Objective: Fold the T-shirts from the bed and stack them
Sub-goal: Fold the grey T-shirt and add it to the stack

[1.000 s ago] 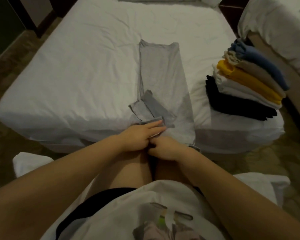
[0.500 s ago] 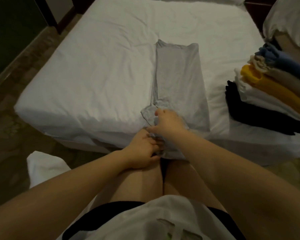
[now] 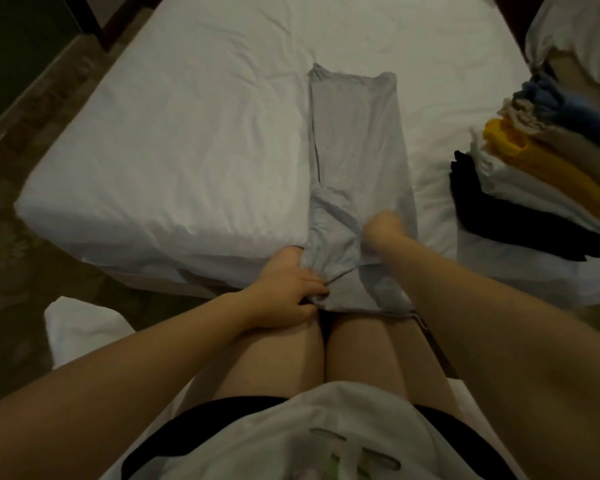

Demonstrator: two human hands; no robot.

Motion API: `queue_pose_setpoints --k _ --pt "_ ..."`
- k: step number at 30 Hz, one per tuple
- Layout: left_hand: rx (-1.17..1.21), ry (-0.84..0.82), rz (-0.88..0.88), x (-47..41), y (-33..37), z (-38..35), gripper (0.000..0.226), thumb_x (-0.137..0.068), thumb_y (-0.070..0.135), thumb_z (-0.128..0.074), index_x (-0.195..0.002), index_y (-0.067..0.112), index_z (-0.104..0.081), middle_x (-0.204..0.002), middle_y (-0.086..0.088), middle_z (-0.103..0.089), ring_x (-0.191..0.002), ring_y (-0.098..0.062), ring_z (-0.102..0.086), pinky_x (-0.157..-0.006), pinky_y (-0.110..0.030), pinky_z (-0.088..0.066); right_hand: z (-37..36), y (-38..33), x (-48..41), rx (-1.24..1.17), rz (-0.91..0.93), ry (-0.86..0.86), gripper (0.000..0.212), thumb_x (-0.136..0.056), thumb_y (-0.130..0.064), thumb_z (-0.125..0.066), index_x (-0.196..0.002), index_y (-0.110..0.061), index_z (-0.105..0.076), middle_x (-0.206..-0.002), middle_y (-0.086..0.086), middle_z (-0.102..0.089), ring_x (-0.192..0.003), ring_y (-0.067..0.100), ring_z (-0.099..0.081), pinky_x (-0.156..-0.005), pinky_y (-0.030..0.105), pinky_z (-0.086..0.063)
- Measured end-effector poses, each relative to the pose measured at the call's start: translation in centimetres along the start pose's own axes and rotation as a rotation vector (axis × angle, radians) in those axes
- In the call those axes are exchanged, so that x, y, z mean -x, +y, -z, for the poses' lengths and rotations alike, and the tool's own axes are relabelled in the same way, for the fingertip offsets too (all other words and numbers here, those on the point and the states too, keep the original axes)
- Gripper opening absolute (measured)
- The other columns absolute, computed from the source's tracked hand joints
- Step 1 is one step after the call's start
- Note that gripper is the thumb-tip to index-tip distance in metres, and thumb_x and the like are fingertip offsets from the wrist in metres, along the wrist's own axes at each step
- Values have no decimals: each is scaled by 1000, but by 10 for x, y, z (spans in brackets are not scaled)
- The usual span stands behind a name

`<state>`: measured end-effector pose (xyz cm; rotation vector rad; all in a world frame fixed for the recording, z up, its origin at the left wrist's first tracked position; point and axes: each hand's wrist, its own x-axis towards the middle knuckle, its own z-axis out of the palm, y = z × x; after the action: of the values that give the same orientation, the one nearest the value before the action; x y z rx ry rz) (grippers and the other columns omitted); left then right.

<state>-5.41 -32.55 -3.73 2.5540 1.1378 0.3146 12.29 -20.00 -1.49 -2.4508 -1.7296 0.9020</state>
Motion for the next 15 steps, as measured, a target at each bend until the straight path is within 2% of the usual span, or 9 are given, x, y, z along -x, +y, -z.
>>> queue_pose_setpoints --k 2,4,6,8,11,13,15 --pt "-3 16 9 1 0 -1 34 -78 35 -56 -104 20 -72 -100 8 -71 -96 -17 -58 -99 -45 -35 -2 21 1 -84 4 99 36 -94 -25 -43 -125 -8 -49 -129 12 -52 -114 34 -51 -97 43 -44" --pt "2 39 38 2 0 -1 42 -76 39 -52 -108 18 -70 -107 3 -70 -102 -21 -52 -100 -37 -31 -6 31 13 -151 150 208 36 -93 -23 -44 -126 -12 -49 -126 12 -53 -111 33 -53 -95 41 -44" --pt "20 45 77 2 -1 1 52 -72 40 -49 -112 14 -67 -111 -4 -67 -104 -30 -53 -96 -30 -29 -7 43 34 -135 409 110 38 -94 -23 -47 -131 -15 -49 -128 11 -55 -114 30 -52 -97 36 -42" --pt "48 28 110 0 -1 6 59 -70 40 -44 -117 10 -63 -115 -10 -64 -105 -33 -53 -93 -27 -28 -5 63 61 -171 591 -113 43 -93 -27 -54 -135 -18 -47 -132 5 -53 -120 22 -50 -101 30 -38" --pt "97 -7 152 -4 2 12 61 -71 40 -35 -115 8 -62 -114 -12 -62 -104 -31 -51 -89 -27 -29 12 98 94 -269 550 -444 58 -84 -34 -66 -137 -30 -44 -138 -14 -41 -127 2 -35 -106 21 -26" --pt "100 -34 139 -7 4 13 60 -72 40 -31 -107 8 -66 -110 -12 -65 -99 -31 -54 -87 -28 -31 16 117 106 -260 523 -463 60 -79 -38 -71 -133 -38 -45 -142 -20 -34 -130 0 -29 -109 23 -22" --pt "80 -59 133 -7 6 14 61 -73 42 -27 -105 8 -67 -109 -11 -66 -99 -31 -56 -87 -28 -32 15 128 112 -376 462 -390 51 -79 -36 -72 -126 -39 -54 -140 -21 -37 -127 0 -33 -109 26 -25"
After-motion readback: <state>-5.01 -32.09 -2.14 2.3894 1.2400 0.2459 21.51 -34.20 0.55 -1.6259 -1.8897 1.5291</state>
